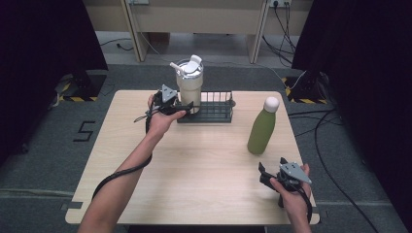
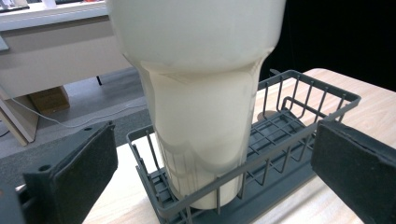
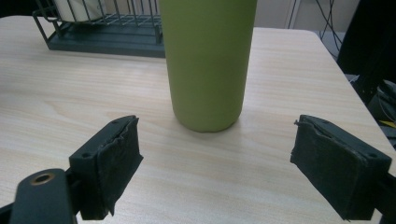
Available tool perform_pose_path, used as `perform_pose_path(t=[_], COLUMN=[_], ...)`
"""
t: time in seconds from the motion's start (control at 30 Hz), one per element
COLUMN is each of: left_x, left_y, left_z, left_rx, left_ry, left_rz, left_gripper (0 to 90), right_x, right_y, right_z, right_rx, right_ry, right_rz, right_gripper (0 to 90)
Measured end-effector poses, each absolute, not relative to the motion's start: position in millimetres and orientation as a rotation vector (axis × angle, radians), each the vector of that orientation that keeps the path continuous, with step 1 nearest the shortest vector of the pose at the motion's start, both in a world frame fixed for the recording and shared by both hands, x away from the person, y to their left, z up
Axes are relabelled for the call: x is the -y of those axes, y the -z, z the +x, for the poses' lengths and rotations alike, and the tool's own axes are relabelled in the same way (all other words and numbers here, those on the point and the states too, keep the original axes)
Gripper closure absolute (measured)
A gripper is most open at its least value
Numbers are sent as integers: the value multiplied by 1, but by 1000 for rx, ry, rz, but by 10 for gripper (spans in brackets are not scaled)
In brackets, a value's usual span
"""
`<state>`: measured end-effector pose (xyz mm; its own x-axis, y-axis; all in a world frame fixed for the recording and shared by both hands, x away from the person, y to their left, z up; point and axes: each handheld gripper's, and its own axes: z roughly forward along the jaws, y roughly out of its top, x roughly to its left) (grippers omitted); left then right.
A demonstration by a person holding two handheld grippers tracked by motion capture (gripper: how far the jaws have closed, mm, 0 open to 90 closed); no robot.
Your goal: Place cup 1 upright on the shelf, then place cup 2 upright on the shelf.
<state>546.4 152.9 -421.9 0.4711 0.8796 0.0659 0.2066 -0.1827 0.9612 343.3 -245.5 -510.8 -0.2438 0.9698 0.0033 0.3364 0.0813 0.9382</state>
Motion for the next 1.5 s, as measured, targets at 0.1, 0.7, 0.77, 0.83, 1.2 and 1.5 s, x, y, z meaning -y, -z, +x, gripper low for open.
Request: perform_pose_path(t=[0.1, 0.7, 0.77, 0.83, 1.2, 1.5], left_x=[-155, -168, -169, -169, -188, -210], left_y=[422, 428, 429, 429, 440, 452], left_z=[542, 528, 525, 522, 492, 475], left_rx=[-938, -963, -960, -955, -938, -973], left_ry=[-806, -804, -804, -804, -806, -822], left_rz=[1672, 1665, 1670, 1684, 1702, 1685], left_gripper=[0, 0, 0, 0, 0, 0], right_x=[245, 246, 245, 244, 243, 237], right_y=[509, 504, 502, 501, 485, 472], right_z=[342, 344, 343, 343, 352, 367], right_rx=[-1670, -1661, -1660, -1659, -1633, -1612], right_ry=[-1172, -1175, -1178, -1177, -1164, -1158], right_rz=[1304, 1285, 1280, 1274, 1235, 1200], right_gripper=[148, 149, 148, 148, 127, 17])
